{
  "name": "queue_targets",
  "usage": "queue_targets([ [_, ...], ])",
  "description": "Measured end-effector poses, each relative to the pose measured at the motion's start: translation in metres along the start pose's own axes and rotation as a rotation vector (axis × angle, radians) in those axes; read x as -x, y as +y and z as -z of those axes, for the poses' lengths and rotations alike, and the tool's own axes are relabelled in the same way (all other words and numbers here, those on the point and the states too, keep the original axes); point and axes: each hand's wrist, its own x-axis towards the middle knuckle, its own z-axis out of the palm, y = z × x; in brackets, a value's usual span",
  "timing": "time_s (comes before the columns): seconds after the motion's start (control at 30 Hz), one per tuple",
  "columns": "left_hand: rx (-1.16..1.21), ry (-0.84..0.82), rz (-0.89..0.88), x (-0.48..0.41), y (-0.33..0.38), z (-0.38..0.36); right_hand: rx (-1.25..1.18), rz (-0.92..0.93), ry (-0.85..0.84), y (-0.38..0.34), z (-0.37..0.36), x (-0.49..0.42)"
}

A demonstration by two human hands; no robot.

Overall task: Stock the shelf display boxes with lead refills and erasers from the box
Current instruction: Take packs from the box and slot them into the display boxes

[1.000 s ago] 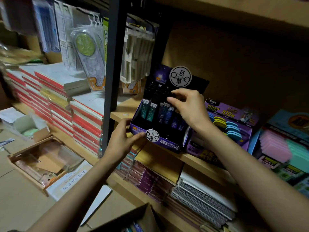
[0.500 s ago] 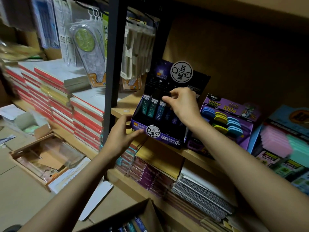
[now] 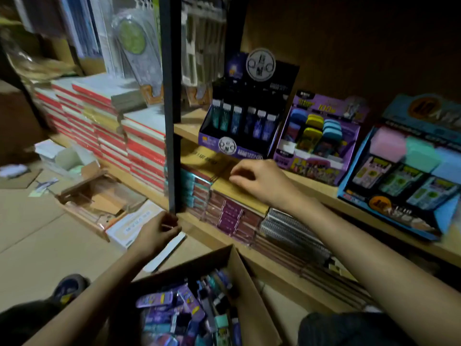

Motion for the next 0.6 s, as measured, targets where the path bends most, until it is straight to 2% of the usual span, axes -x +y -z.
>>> queue_targets([
  [0.13,0.057,-0.104,0.195,0.052,-0.067,-0.05,0.054,-0.052,-0.341,0.022,-0.08,0.057],
  [0.33,0.101,-0.145,0.437,0.114,-0.143,-0.112,-0.038,-0.334,-0.655,0.066,-0.206,0.141],
  [0.43,0.014,-0.16,0.477,0.131,-0.174,-0.123,-0.139,-0.517,-0.705,0.083,-0.254,0.173],
  [0.6,-0.297,-0.179,0.37,0.121,-0.212,-0.12,-0.318,-0.826,-0.672,0.104,-0.306,0.202],
])
